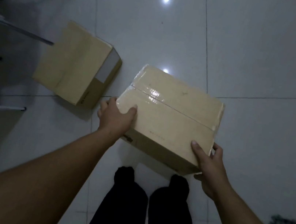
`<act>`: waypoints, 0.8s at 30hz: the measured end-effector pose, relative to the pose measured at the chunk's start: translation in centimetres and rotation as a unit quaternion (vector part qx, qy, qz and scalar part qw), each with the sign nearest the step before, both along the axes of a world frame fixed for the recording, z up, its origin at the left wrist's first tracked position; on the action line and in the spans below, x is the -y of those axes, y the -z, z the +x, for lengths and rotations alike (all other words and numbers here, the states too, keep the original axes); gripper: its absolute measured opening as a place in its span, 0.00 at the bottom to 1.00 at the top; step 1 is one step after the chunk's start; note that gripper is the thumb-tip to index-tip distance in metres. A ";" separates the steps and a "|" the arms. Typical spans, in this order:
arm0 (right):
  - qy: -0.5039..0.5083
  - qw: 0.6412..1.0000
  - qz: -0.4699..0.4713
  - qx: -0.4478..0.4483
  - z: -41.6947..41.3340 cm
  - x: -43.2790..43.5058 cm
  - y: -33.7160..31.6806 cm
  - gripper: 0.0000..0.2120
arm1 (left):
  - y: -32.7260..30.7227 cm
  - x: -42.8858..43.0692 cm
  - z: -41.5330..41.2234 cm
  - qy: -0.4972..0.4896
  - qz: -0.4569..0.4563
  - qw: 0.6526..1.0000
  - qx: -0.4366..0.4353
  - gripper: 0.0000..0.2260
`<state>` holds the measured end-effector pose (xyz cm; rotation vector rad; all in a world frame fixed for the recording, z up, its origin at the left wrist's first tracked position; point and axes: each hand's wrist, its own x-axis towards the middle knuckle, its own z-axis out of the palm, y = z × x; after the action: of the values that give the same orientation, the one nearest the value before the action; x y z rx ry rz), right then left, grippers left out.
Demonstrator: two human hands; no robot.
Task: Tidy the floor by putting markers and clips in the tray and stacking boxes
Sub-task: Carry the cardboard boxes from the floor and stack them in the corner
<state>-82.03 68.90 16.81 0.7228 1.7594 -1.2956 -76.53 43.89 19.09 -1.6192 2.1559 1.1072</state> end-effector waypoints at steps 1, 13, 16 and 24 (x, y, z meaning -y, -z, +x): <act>-0.012 1.000 -0.010 -0.003 -0.3 0.1 -1.9 0.34 | -2.3 -0.3 0.4 -0.011 -0.009 1.000 -0.006 0.31; -0.153 0.972 -0.157 -0.088 -2.6 2.8 -32.2 0.31 | -33.6 -4.1 8.5 -0.181 -0.139 0.966 -0.121 0.30; -0.224 0.946 -0.201 -0.121 -1.9 3.9 -38.0 0.27 | -38.2 -4.8 12.0 -0.220 -0.164 0.950 -0.147 0.31; -0.388 0.858 -0.269 -0.203 5.6 7.3 -49.3 0.26 | -47.4 -8.4 24.2 -0.336 -0.235 0.895 -0.174 0.35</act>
<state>-76.40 61.64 66.13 -0.5813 1.5943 -1.2877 -52.33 52.26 66.54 -2.7204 2.2499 1.1576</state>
